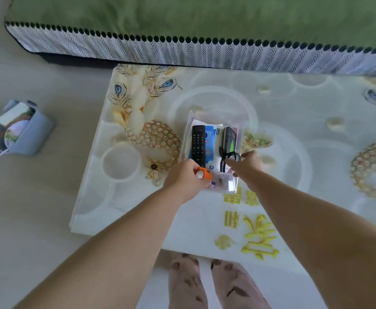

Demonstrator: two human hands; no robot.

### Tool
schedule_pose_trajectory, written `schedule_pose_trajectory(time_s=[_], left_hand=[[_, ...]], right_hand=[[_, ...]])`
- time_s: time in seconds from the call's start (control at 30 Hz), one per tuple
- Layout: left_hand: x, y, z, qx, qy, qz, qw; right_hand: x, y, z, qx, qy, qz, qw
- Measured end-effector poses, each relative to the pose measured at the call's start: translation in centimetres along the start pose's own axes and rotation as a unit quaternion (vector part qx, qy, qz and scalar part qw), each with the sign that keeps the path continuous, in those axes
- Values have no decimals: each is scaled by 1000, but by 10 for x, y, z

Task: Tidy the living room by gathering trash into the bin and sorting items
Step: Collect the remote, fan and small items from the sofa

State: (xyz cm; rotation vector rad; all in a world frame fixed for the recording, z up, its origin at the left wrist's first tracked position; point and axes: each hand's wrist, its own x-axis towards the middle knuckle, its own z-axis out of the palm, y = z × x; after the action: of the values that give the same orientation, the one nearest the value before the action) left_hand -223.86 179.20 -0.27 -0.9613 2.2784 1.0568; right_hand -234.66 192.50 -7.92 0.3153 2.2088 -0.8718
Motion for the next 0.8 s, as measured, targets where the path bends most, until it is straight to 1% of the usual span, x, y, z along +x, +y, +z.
schedule_pose_trajectory(time_s=[0.1,0.2,0.33,0.4,0.5,0.63,0.7,0.8], left_hand=[[12,-2,6,14,-16,1,1000],[21,-1,16,31,-36,5,999],[30,6,29,103,-14,37,994],[34,9,33,112,-6,51,992],[37,4,32,125,-3,31,992],[39,-7,20,179,6,4,984],[41,-9,14,185,24,-13,982],[41,-11,6,215,64,-39,974]], right_hand=[[-1,10,1,8,-6,-18,1000],[-4,19,-5,0,5,-26,1000],[-4,26,-8,-10,17,-19,1000],[-3,29,-7,-11,12,-10,1000],[-2,33,-5,-13,6,-7,1000],[-3,33,-5,-26,-5,-11,1000],[-4,33,-4,-41,-7,-11,999],[-8,34,0,-91,12,-6,996]])
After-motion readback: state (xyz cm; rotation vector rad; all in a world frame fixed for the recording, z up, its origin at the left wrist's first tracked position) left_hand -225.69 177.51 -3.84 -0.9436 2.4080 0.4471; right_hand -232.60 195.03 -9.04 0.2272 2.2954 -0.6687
